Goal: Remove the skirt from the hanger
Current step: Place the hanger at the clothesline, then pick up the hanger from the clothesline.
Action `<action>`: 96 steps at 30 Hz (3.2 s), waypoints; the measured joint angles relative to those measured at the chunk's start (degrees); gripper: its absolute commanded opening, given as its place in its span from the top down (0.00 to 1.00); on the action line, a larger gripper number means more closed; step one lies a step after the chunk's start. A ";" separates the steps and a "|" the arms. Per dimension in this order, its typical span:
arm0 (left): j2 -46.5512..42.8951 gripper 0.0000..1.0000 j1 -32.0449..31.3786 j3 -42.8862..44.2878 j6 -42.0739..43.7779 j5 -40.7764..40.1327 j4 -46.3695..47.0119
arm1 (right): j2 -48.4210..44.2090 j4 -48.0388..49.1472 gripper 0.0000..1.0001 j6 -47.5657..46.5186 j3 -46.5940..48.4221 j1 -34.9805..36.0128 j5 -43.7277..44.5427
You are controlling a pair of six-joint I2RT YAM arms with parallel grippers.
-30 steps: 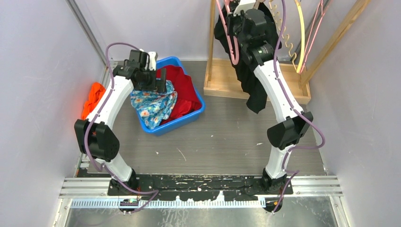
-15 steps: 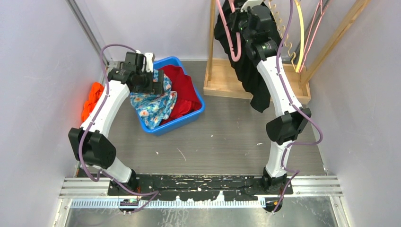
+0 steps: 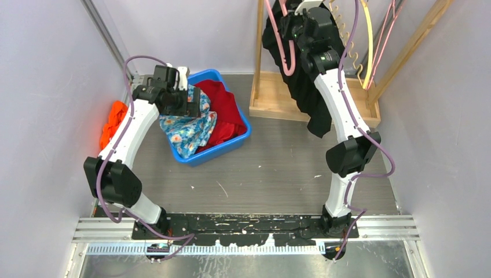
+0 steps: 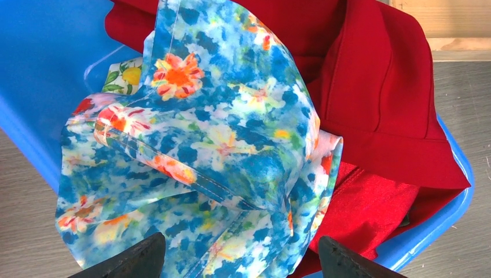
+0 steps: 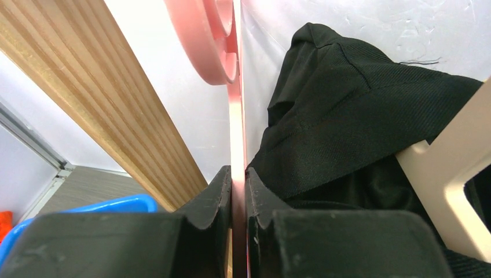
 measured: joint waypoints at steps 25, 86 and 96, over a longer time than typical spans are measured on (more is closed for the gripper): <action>-2.23 0.00 0.00 -2.60 -1.22 -0.87 0.46 | -2.32 -4.96 0.59 2.58 -0.55 -0.74 2.40; -3.78 0.00 -8.09 -2.91 -0.42 -9.20 -0.57 | -6.93 -3.82 0.49 -1.27 -4.00 -7.50 6.14; -0.90 0.01 -8.09 -2.91 0.37 -9.22 0.02 | -4.02 -3.43 0.99 -0.11 -1.62 -7.65 2.75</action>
